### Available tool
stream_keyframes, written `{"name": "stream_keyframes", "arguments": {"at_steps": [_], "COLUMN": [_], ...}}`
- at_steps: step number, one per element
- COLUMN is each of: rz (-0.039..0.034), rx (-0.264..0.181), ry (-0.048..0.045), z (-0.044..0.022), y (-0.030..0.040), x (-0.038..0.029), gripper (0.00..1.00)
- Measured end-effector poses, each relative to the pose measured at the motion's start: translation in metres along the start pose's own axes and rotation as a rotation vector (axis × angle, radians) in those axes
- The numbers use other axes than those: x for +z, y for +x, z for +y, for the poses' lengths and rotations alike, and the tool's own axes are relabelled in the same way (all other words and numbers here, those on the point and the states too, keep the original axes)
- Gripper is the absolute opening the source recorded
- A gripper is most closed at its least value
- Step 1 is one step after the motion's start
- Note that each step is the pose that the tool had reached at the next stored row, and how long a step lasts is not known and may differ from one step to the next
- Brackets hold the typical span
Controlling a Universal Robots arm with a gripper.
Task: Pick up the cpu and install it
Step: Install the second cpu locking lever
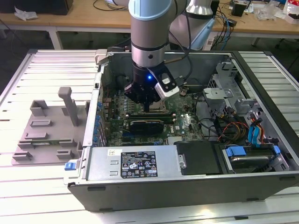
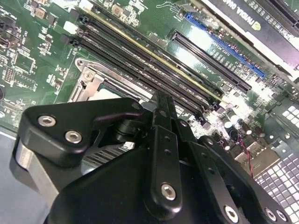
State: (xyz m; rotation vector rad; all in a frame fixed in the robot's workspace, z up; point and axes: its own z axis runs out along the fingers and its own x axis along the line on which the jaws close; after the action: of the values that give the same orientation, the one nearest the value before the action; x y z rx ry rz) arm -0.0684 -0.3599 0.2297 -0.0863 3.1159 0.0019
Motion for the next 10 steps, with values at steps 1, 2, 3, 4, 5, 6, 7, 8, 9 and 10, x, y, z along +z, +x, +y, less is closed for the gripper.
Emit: {"name": "stream_keyframes", "arguments": {"at_steps": [1,2,3,4,5,6,7,8,9,10], "rz": [0.0000,0.0000,0.0000,-0.0001,-0.0003,-0.0007,-0.0006,-0.0007,-0.0013,-0.0017], "rx": [0.000,0.000,0.000,0.000,0.000,0.000,0.000,0.000,0.000,0.001], "ry": [-0.0001,-0.0001,-0.0002,-0.0016,-0.0076,-0.0105,-0.0106,-0.0132,-0.0230,-0.0304], "z": [0.0000,0.0001,0.0001,0.0001,0.0000,0.0001,0.0001,0.0000,-0.0002,-0.0006], "y": [0.0007,0.0012,0.0017,0.0017,0.0017,0.0018,0.0018,0.0018,0.0018,0.0019], "x": [0.0010,0.0026,0.0038,0.0047,0.0057,0.0059,0.0059,0.0058,0.0058,0.0059], "gripper": [0.11,0.11,0.11,0.11,0.11,0.11,0.11,0.11,0.11,0.11]}}
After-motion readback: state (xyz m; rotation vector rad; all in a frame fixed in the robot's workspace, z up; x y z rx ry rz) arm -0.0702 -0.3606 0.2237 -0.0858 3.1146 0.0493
